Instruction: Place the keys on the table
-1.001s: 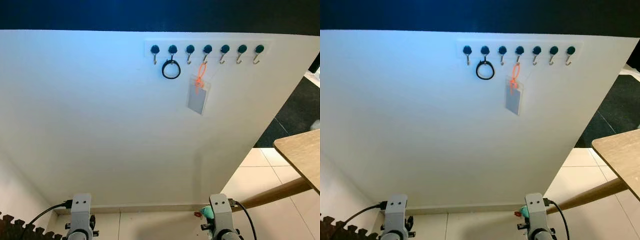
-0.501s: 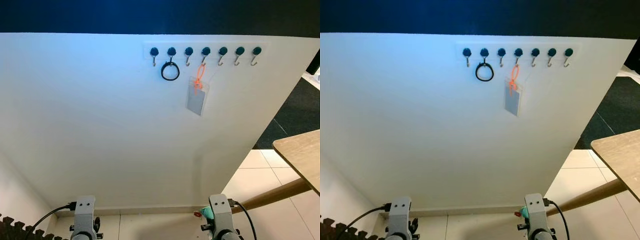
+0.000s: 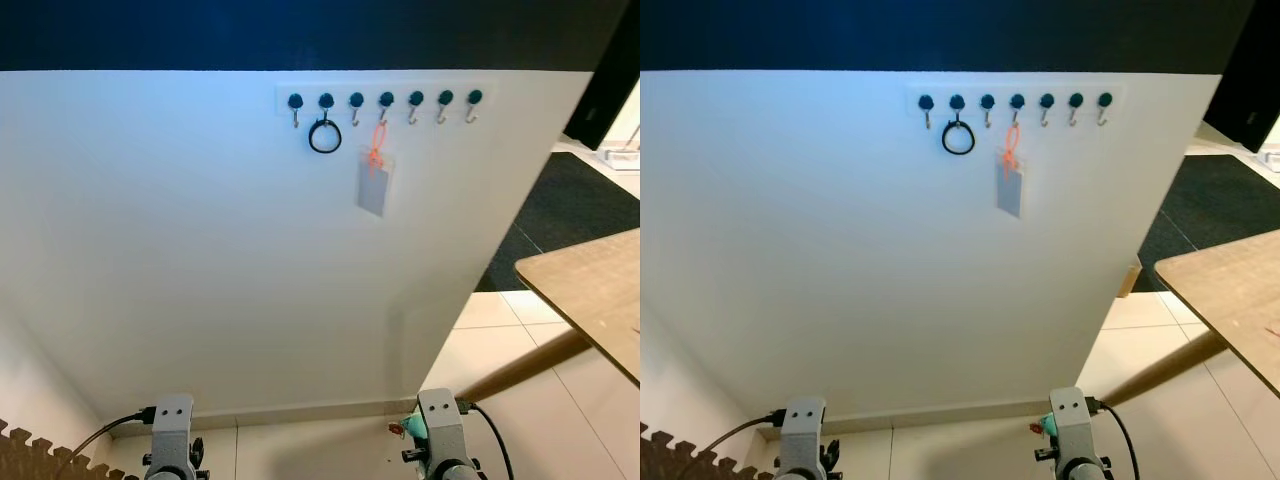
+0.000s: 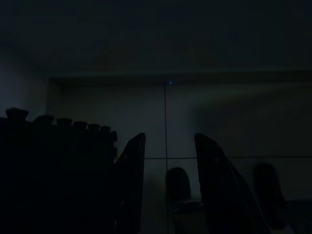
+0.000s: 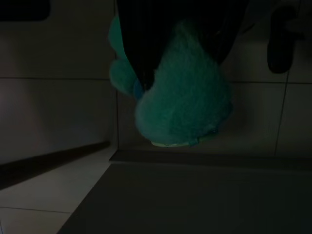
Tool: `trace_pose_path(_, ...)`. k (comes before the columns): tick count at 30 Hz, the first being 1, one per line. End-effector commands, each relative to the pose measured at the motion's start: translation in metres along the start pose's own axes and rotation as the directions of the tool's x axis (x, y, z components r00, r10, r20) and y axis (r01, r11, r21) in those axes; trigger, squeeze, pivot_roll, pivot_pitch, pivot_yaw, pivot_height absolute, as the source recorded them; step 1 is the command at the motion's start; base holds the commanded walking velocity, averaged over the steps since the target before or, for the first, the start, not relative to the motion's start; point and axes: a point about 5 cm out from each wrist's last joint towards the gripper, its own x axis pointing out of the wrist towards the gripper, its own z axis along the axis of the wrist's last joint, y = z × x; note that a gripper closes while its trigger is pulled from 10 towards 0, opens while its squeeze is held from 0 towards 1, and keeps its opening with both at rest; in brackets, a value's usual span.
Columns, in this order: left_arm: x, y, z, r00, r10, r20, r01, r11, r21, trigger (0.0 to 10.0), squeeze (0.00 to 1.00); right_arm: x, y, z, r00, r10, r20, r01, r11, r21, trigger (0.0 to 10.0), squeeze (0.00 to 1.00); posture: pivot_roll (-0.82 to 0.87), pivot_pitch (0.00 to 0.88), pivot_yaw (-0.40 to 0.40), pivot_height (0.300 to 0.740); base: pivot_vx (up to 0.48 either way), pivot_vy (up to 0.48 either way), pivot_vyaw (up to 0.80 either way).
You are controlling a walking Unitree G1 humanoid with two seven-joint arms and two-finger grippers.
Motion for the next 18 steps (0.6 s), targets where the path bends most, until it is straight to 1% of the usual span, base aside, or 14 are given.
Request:
trace_pose_path(1,-0.0002,-0.0026,-0.0026,1.000,-0.013,-0.012,0.013,1.000,0.016,10.0,0.00,-0.0015,0.0012,-0.0049,1.000,0.004,-0.016,-0.004,1.000,-0.007,10.0,0.00,0.02,0.041,0.005,0.740,-0.412,0.000,0.00)
trace_pose_path(11,-0.0002,-0.0040,-0.0037,1.000,-0.024,-0.015,0.024,0.999,0.028,10.0,0.00,-0.0014,0.0009,-0.0044,1.000,0.001,-0.013,-0.002,1.000,-0.006,10.0,0.00,0.02,0.043,0.004,0.740,-0.397,0.000,0.00)
trace_pose_path(13,-0.0001,-0.0043,-0.0033,1.000,-0.026,-0.013,0.027,0.999,0.031,10.0,0.00,-0.0013,0.0009,-0.0042,1.000,0.001,-0.011,-0.001,1.000,-0.006,10.0,0.00,0.02,0.043,0.004,0.740,-0.289,0.000,0.00)
trace_pose_path(18,0.0006,-0.0050,-0.0021,0.999,-0.035,-0.016,0.036,0.998,0.059,10.0,0.00,-0.0011,0.0008,-0.0037,1.000,-0.001,-0.010,0.001,1.000,-0.006,10.0,0.00,0.03,0.049,0.007,0.740,0.000,0.000,0.00)
